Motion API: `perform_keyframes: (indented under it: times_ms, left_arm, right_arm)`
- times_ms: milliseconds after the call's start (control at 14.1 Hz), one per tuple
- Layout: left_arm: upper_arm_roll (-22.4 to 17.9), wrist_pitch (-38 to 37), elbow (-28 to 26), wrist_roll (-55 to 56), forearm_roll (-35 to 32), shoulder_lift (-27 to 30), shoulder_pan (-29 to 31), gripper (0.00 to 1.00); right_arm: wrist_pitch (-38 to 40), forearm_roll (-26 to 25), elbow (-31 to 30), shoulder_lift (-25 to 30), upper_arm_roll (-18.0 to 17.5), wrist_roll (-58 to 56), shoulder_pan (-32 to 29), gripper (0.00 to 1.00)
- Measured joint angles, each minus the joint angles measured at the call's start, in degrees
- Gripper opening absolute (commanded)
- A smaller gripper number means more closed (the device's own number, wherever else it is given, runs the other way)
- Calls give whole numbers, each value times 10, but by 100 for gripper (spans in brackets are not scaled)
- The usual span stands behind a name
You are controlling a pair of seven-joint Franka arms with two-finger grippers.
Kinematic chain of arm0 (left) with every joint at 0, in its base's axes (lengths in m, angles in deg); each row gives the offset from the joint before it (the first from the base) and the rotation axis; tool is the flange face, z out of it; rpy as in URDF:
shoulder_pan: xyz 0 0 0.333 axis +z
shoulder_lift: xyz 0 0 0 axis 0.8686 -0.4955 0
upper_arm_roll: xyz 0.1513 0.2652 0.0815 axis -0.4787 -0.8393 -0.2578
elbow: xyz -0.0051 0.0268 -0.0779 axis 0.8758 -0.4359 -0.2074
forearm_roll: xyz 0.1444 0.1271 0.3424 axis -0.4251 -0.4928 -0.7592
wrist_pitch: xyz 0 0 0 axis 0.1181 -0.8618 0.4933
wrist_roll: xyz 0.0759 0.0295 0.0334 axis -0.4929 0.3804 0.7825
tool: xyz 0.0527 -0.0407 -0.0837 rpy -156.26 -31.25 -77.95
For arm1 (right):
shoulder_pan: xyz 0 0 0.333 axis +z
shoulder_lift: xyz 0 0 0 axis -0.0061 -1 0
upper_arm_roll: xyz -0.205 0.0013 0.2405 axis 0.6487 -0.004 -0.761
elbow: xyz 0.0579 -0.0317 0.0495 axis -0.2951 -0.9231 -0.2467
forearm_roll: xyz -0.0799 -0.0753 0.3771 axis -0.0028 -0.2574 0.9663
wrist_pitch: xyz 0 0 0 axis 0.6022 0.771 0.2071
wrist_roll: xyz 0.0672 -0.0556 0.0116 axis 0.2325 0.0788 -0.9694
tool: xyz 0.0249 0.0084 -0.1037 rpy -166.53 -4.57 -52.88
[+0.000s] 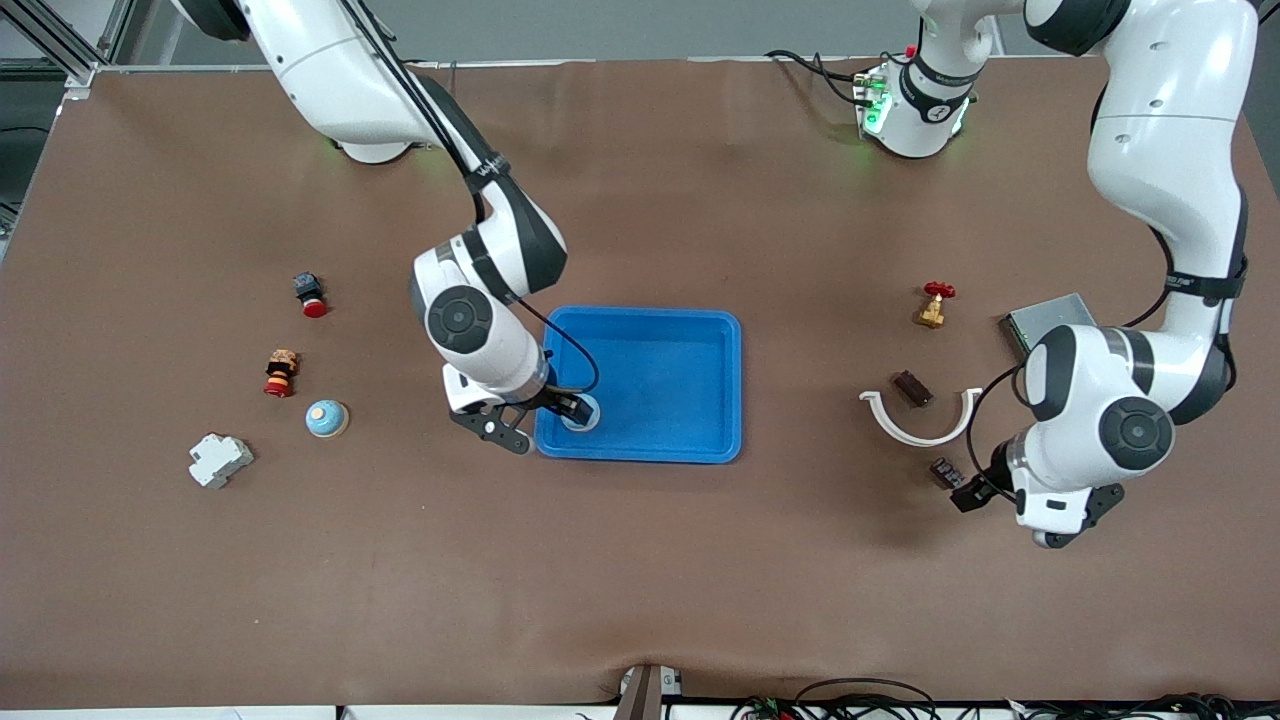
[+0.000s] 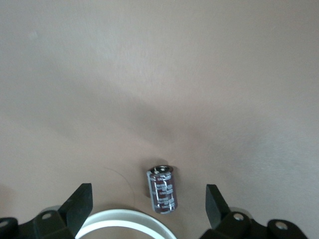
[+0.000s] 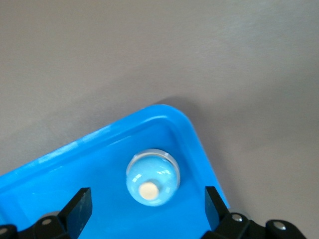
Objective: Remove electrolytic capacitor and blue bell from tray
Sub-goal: 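Reach the right gripper to the second bell while the left gripper withdraws, then grasp the second blue bell in the tray with the right gripper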
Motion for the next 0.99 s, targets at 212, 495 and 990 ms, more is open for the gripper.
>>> perform_keyframes:
  times_ms: [212, 495, 990]
  left_arm:
    - [0, -26, 4, -47, 0, 42, 18, 100]
    - [1, -93, 6, -86, 0, 101, 28, 100]
    - [3, -246, 9, -130, 30, 226, 28, 100]
  right_arm:
    - [-25, -2, 13, -31, 0, 1, 4, 100]
    - [-35, -8, 20, -52, 1, 0, 5, 100]
    - [-34, -34, 21, -61, 1, 0, 24, 100]
